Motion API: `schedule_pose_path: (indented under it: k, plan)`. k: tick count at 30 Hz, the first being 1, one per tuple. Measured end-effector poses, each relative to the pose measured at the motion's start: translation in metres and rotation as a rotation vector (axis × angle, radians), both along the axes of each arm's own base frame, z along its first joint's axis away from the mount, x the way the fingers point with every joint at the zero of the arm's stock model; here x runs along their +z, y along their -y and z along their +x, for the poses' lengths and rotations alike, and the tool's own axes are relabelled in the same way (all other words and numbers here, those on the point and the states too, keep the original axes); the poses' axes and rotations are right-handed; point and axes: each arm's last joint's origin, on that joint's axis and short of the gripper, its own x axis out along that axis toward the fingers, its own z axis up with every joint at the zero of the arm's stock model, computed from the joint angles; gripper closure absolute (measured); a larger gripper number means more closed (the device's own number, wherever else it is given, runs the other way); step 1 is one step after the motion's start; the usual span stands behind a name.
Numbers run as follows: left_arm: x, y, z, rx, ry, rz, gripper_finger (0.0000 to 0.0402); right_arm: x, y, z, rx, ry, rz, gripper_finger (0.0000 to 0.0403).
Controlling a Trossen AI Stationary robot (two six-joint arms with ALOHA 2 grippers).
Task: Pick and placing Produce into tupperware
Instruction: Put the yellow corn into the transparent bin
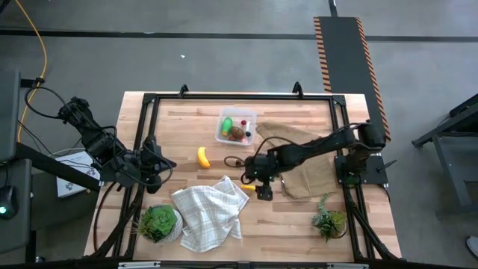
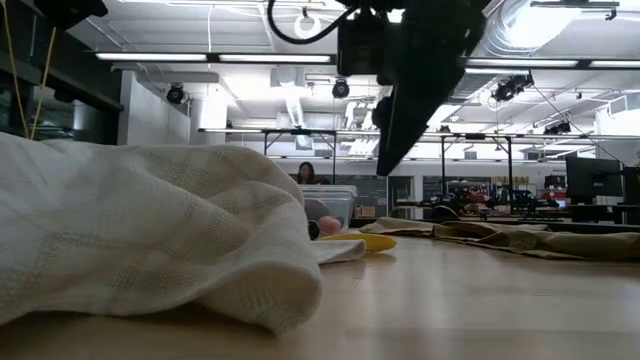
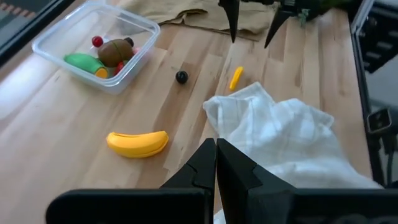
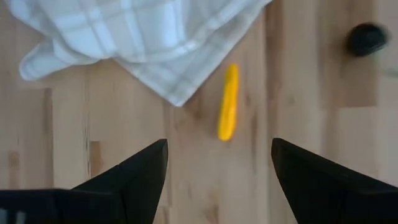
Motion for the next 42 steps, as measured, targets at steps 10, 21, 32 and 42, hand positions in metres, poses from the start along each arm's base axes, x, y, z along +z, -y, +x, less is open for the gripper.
schedule_pose_path:
  k: [10, 21, 32, 42]
  plan:
    - [-0.005, -0.004, -0.005, -0.045, -0.091, 0.102, 0.0399, -0.021, -0.016, 0.018, -0.022, -0.025, 0.004, 0.0126]
    - [-0.005, -0.004, -0.006, -0.041, -0.094, 0.099, 0.0399, -0.028, -0.017, 0.035, -0.068, -0.056, -0.042, 0.0126]
    - [-0.005, -0.004, -0.006, -0.035, -0.088, 0.105, 0.0399, -0.029, -0.007, 0.037, -0.129, -0.055, -0.075, 0.0126]
    - [-0.005, -0.004, -0.006, -0.033, -0.087, 0.106, 0.0399, -0.041, -0.003, 0.039, -0.138, -0.097, -0.086, 0.0126]
